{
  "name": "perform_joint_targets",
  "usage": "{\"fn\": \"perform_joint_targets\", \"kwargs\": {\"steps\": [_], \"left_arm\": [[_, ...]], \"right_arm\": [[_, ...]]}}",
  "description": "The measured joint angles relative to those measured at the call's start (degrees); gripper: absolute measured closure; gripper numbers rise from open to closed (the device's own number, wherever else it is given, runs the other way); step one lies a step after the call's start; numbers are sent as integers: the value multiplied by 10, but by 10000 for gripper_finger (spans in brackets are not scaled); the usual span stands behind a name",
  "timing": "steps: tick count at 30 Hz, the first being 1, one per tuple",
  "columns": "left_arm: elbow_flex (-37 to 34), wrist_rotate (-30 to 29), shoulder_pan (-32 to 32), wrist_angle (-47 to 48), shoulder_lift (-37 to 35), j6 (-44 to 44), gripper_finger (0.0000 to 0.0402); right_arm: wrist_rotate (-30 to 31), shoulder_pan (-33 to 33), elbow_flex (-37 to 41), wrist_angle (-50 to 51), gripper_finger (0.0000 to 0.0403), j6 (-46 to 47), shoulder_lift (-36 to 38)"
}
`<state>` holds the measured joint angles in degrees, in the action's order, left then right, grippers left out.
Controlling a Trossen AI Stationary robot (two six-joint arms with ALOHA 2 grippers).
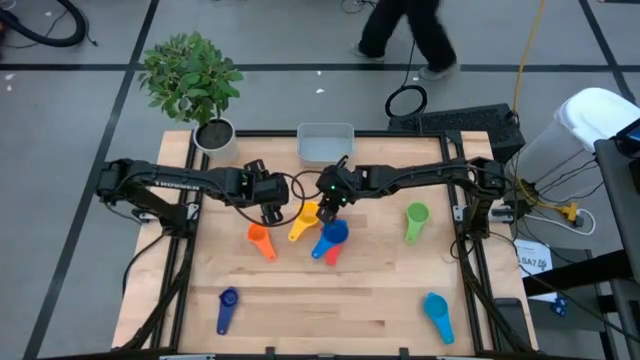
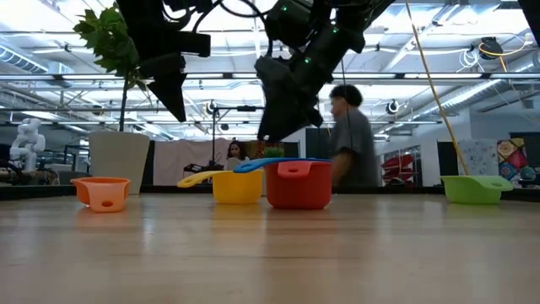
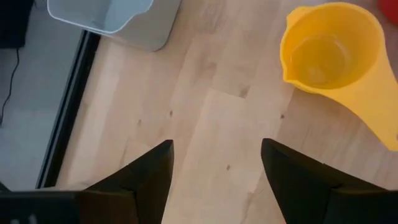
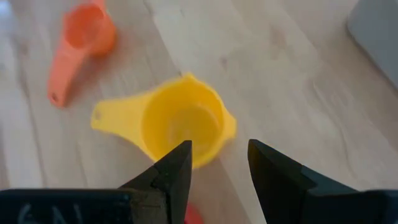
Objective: Nest measuring cups in basket
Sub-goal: Stack the yellow measuring cup on top of the blue measuring cup
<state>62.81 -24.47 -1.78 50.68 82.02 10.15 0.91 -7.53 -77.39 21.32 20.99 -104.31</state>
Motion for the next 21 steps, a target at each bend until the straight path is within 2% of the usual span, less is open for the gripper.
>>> {"fn": "perform_joint_targets", "kwargs": {"steps": [4,7,10,14,17,21], "left_arm": [[0,10,0,-19,0,-16,158],[0,58,-3,-62,0,-51,158],[0,111,-9,-115,0,-67,158],[-3,127,-18,-129,2,-69,158],[-32,143,-26,-143,3,-66,158],[-105,146,-38,-228,4,-58,158]], "right_arm": [[2,0,-1,-27,252,6,-5],[-12,0,0,-27,252,2,-5],[-6,0,0,-10,252,-17,-4],[30,0,0,51,252,-48,23],[63,0,0,102,252,-73,52],[105,1,0,126,252,-100,97]]}}
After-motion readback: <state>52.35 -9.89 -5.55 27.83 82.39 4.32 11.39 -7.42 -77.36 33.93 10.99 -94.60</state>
